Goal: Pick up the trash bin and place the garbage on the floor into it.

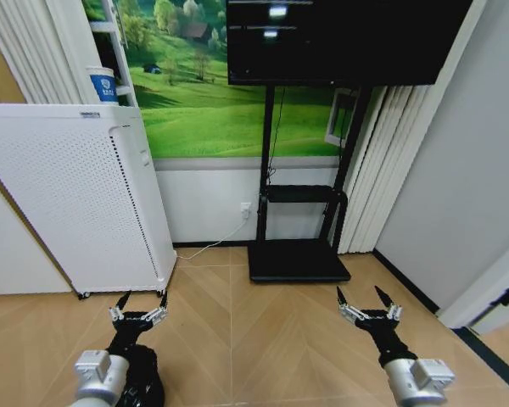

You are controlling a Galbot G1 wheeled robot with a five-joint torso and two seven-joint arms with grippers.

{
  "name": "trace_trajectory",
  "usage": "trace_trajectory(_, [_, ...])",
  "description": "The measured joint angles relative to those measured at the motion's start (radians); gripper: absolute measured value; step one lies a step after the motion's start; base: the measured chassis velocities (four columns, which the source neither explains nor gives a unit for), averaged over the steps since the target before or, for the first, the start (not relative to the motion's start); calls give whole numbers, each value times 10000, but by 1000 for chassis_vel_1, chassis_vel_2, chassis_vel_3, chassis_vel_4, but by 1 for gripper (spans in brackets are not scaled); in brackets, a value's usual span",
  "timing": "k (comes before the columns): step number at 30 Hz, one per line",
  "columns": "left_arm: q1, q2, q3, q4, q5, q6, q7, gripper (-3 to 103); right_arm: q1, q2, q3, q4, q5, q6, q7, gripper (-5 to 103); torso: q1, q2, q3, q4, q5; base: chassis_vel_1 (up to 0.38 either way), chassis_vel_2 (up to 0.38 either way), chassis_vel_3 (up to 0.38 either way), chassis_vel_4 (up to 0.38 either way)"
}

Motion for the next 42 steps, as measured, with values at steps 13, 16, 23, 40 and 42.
trace_trajectory(13, [0,0,0,2,0,-2,0,100,0,-1,0,0,0,0,0,100,185,602,414,0,-1,0,0,0,0])
trace_trajectory(16, [0,0,0,2,0,-2,0,100,0,-1,0,0,0,0,0,100,202,649,445,0,0,0,0,0,0])
trace_trajectory(23, [0,0,0,2,0,-2,0,100,0,0,1,0,1,0,-1,100,309,971,663,0,-1,0,0,0,0])
trace_trajectory(40, [0,0,-1,2,0,-3,1,100,1,-1,1,0,0,0,-1,100,562,1657,1099,0,-1,-32,-34,-32,-35])
trace_trajectory(42, [0,0,-1,2,0,-3,0,100,2,-1,0,-1,1,0,-1,100,583,1726,1144,1,0,-79,-59,-99,-88])
